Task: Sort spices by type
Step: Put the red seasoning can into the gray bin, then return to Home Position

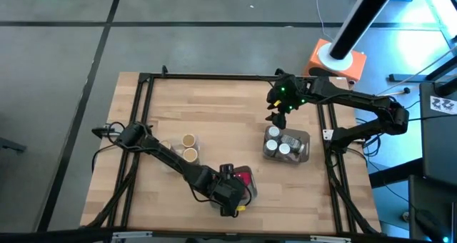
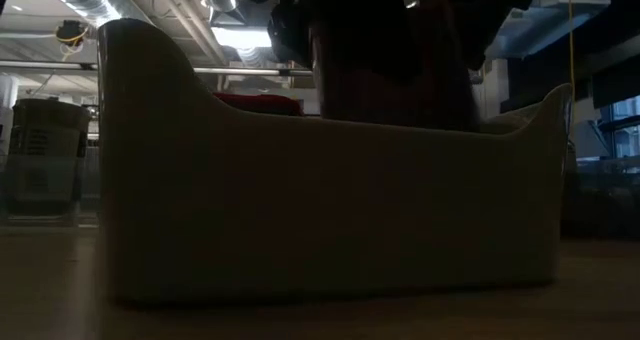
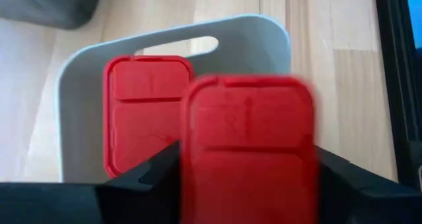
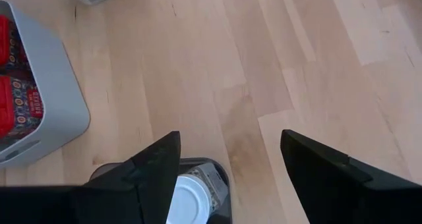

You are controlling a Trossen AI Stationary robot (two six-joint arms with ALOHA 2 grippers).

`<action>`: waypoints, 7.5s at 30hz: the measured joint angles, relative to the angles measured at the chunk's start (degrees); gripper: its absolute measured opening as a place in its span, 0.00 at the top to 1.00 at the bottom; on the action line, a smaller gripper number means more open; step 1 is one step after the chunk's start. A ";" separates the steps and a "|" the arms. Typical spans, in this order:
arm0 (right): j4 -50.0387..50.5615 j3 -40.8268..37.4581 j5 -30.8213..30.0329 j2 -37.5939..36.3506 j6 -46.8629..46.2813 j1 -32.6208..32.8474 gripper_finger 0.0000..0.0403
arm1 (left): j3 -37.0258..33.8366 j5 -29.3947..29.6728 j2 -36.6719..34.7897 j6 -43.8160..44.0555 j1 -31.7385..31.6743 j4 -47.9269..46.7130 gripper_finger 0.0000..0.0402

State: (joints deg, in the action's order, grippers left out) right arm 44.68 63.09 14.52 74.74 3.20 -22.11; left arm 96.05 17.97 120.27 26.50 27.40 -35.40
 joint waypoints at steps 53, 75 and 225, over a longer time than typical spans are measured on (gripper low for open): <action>-7.57 0.04 3.97 -0.41 10.61 -5.65 0.40 | -39.96 0.22 -51.20 -22.35 -22.45 12.06 0.38; -17.51 -21.16 -2.38 -26.97 -3.11 -3.28 0.98 | -71.65 -4.34 -77.61 -25.18 -32.53 31.72 0.63; -35.64 -59.04 -18.38 -74.25 -6.29 31.82 0.98 | -95.49 -5.34 -111.34 -25.44 -32.74 37.86 0.99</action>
State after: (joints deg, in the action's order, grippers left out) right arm 9.04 4.05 -3.86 0.49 -3.09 9.72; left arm 0.56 12.63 8.93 1.06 -5.35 2.46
